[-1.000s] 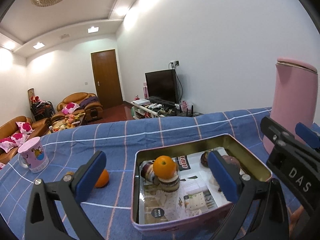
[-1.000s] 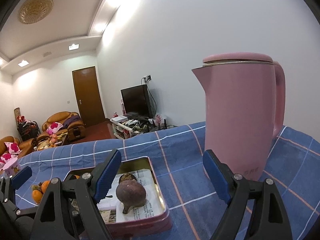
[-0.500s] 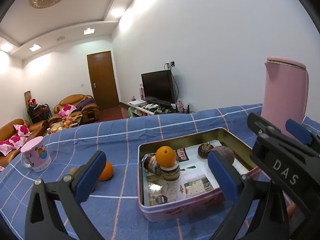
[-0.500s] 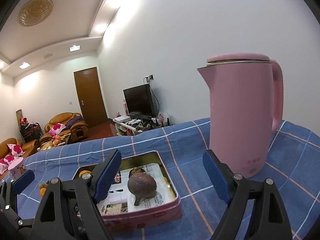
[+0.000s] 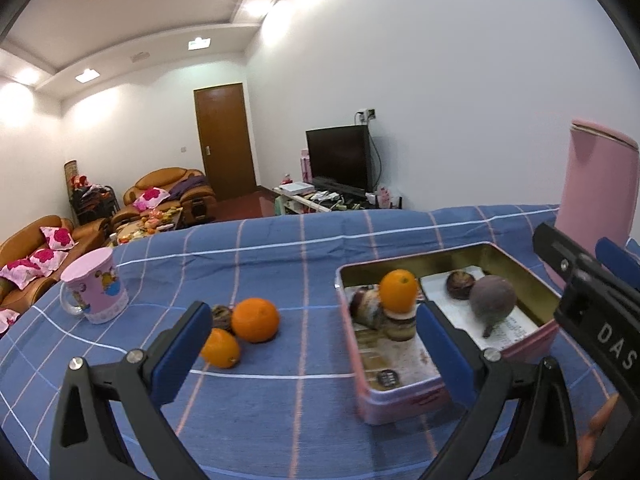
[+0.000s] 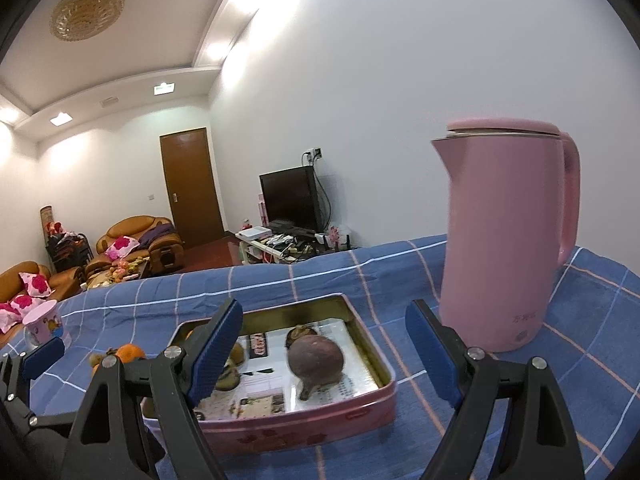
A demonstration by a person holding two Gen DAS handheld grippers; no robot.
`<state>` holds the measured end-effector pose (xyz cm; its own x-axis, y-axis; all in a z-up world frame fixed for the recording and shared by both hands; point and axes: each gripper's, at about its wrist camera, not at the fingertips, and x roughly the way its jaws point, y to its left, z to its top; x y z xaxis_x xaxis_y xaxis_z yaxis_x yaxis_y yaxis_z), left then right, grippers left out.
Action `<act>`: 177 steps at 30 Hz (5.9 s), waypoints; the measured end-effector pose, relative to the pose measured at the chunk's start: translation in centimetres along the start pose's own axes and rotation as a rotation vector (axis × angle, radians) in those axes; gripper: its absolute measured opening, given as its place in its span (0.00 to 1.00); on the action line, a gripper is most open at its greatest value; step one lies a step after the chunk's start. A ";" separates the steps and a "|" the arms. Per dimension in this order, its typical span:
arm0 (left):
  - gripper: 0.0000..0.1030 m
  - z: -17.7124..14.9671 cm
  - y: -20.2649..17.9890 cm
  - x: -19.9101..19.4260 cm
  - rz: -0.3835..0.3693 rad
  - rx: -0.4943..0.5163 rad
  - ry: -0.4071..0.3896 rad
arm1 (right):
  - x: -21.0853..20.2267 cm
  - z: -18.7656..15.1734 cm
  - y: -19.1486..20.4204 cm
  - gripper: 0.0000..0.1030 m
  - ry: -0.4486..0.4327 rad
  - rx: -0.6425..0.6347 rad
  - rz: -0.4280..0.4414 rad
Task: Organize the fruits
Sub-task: 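Move both open tools toward the fruit pile on the bedspread, then grasp an orange with the left gripper while the right grasps another orange, then lift both held oranges and carry them toward the pink tin box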
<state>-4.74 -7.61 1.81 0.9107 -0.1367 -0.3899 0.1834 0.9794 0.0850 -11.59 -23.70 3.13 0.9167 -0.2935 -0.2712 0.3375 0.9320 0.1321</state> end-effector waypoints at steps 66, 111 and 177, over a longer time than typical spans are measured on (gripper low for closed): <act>0.90 -1.3 10.1 9.7 0.012 -0.073 0.381 | 4.4 -1.4 12.2 0.82 0.094 -0.009 0.146; 0.40 -2.8 18.8 11.9 0.012 -0.148 0.480 | 12.6 -5.8 23.9 0.67 0.462 -0.596 0.318; 0.40 -2.5 19.9 4.1 0.301 -0.238 0.078 | 0.0 -3.9 21.4 0.47 0.101 -0.317 0.391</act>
<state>1.75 11.64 -0.37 0.8780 0.1647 -0.4494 -0.1869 0.9824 -0.0051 -5.17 -2.92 2.19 0.9309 0.0972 -0.3521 -0.1220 0.9913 -0.0489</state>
